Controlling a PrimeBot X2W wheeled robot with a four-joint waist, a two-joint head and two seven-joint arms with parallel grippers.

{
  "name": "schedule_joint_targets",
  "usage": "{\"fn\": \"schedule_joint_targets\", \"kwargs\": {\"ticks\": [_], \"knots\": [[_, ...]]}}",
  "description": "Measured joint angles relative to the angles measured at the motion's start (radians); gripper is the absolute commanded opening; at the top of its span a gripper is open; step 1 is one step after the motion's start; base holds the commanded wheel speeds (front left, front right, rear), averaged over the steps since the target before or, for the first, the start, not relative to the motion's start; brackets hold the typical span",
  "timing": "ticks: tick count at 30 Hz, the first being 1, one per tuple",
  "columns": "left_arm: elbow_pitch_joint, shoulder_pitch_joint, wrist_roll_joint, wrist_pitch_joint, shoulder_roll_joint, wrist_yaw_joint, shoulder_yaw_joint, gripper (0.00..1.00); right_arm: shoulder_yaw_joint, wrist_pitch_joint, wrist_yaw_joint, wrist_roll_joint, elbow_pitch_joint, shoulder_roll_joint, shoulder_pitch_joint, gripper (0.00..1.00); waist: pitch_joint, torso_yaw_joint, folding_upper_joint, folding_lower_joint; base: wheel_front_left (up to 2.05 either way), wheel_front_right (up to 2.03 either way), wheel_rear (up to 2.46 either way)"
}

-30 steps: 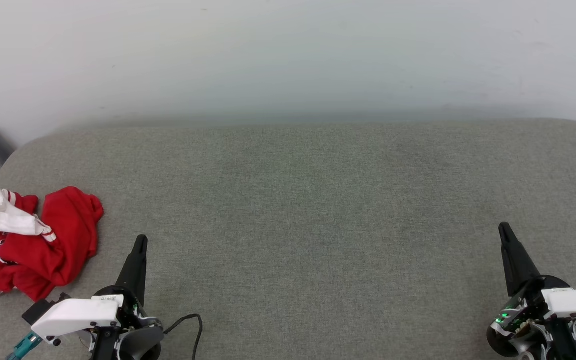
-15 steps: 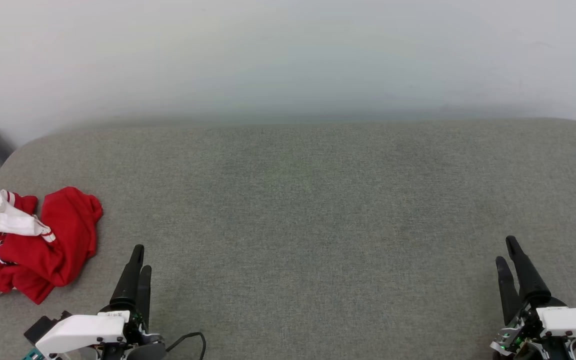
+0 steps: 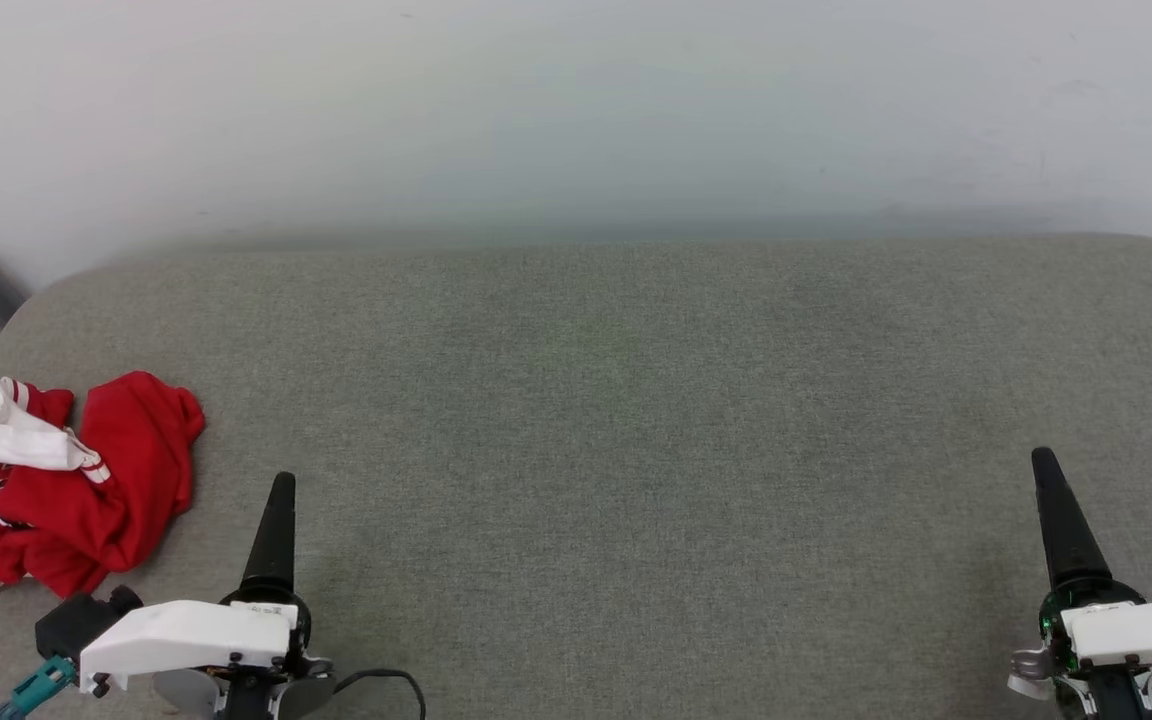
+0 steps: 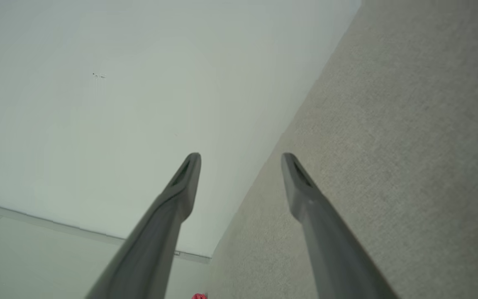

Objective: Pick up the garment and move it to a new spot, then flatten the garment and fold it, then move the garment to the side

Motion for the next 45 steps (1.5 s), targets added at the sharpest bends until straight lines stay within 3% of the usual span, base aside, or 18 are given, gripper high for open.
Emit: {"fn": "schedule_joint_targets", "kwargs": {"ticks": [16,32,45], "knots": [[-0.043,0.019,0.35,-0.061,0.005,0.1,-0.063,1.0,0.055,-0.061,0.0,-0.416,-0.088,0.0,0.041,1.0,0.001,0.001,0.0,0.0,0.0,0.0,0.0],[-0.072,0.037,0.571,-0.113,0.039,0.175,-0.135,1.0,0.055,-0.113,0.0,-0.648,-0.122,0.0,0.064,1.0,-0.002,-0.002,0.0,0.0,0.0,0.0,0.0],[-0.095,0.057,0.717,-0.151,0.062,0.198,-0.182,1.0,0.054,-0.15,0.0,-0.797,-0.154,0.0,0.088,1.0,-0.001,-0.002,0.0,0.0,0.0,0.0,0.0]]}}
